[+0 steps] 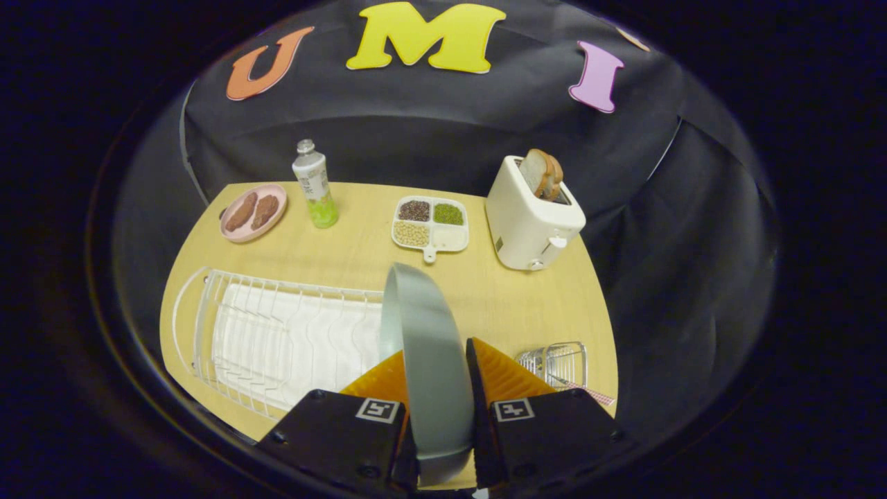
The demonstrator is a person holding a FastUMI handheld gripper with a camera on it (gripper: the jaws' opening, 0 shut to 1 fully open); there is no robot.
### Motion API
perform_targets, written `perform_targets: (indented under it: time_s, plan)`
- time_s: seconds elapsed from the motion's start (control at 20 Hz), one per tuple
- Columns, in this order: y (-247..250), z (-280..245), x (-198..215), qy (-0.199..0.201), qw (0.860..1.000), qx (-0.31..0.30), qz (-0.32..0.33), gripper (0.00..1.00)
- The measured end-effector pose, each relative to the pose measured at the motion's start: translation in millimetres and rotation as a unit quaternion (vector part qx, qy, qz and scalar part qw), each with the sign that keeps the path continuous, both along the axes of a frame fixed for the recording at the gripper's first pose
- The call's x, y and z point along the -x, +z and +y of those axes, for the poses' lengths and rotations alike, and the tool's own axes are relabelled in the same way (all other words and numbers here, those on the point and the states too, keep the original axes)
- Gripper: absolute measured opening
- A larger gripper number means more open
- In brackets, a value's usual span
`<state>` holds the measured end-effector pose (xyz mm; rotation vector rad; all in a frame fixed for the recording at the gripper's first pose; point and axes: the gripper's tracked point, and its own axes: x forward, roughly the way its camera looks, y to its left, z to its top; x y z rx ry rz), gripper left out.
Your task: Take the plate from the dish rack, then take the spoon from the basket and place it into the plate.
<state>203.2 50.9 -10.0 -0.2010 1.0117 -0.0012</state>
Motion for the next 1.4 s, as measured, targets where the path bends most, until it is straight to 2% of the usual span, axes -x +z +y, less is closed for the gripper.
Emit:
perform_targets:
  time_s: [0.35, 0.55, 0.75, 0.95, 1.05, 1.4]
  plan:
    - [8, 8, 53, 0.001, 0.996, -0.084, -0.005, 0.35]
    - [-5, 12, 98, 0.0, 0.99, -0.14, 0.0, 0.35]
    - [-20, 7, 137, 0.002, 0.987, -0.163, -0.002, 0.35]
    - [-40, 11, 169, 0.002, 0.982, -0.187, 0.003, 0.35]
    - [-60, 8, 180, 0.0, 0.984, -0.18, -0.001, 0.35]
    - [-121, 26, 222, 0.001, 0.973, -0.224, 0.054, 0.35]
